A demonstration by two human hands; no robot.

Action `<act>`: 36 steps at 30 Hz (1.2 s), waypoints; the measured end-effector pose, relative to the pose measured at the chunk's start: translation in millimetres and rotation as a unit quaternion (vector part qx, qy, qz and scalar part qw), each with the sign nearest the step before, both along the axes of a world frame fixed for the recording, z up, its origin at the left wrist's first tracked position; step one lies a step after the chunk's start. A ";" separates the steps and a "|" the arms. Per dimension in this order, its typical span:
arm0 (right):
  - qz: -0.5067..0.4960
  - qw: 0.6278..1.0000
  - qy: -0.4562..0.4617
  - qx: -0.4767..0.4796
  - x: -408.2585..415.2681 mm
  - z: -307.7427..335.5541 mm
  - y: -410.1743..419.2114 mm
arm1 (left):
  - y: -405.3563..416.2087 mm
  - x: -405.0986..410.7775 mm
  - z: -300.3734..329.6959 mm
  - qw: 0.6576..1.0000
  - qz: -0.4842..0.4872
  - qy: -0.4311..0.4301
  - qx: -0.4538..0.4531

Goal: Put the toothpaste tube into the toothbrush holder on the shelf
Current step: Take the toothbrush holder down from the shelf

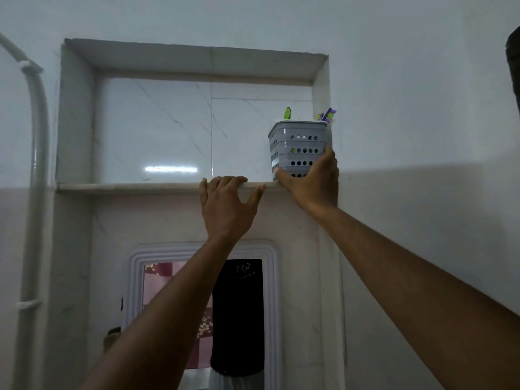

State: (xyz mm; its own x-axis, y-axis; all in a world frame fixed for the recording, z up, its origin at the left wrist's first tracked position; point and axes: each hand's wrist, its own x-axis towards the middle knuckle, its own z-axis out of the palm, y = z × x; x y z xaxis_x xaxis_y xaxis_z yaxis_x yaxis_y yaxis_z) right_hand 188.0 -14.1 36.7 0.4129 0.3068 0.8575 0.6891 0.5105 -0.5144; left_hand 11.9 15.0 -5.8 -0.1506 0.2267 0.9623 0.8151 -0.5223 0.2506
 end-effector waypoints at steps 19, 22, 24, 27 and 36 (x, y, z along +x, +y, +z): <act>0.182 0.981 0.073 0.005 39.8 -185.3 -105.3 | -122.6 12.2 -126.7 0.965 -0.191 -0.036 -0.176; 0.182 0.979 0.073 -0.051 41.0 -242.0 -110.3 | -138.4 13.6 -175.9 0.952 -0.197 -0.040 -0.230; 0.192 0.974 0.080 -0.087 41.4 -280.5 -114.7 | -145.1 10.8 -216.2 0.945 -0.177 -0.044 -0.271; 0.209 0.962 0.092 -0.148 40.1 -341.9 -123.4 | -158.0 0.0 -285.0 0.925 -0.160 -0.069 -0.338; 0.193 0.923 0.094 -0.319 26.9 -501.1 -163.9 | -205.7 -46.4 -444.2 0.832 -0.154 -0.179 -0.502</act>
